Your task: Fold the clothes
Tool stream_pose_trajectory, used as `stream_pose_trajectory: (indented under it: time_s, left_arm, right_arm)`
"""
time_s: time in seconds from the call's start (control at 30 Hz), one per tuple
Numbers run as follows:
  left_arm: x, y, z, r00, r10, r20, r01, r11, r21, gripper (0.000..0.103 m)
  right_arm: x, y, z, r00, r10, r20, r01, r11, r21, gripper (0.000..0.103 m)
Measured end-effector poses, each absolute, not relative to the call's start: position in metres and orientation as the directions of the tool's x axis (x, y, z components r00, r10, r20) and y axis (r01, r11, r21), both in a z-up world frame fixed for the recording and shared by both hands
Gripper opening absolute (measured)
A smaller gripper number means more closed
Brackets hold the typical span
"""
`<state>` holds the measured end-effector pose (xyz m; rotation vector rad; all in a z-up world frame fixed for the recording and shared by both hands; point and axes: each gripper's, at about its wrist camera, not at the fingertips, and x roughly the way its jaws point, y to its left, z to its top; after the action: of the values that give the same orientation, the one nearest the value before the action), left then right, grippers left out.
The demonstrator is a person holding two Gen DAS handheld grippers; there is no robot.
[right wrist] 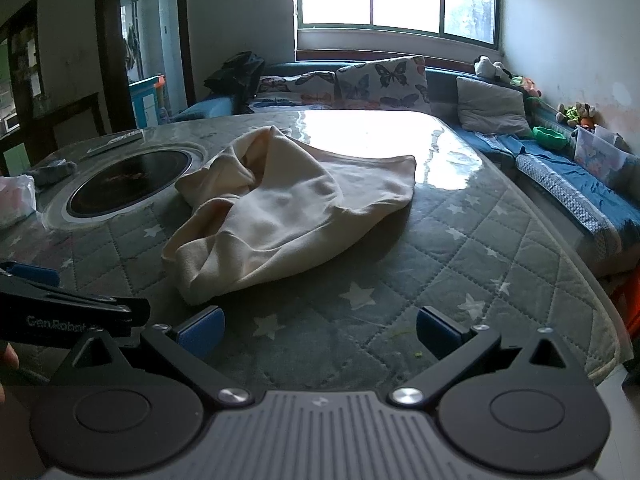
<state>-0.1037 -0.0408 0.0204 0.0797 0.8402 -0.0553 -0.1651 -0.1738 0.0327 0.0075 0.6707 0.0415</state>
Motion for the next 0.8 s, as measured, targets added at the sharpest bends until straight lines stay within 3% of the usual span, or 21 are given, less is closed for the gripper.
stream_pose_trajectory:
  time_s: [0.8]
  left_arm:
    - [-0.085,-0.046,0.02,0.638,-0.028,-0.77,0.092,0.995,0.04,0.103]
  right_arm:
    - [-0.151,-0.178,0.035,0.773,0.04,-0.634,-0.025,0.999,0.032,0.103]
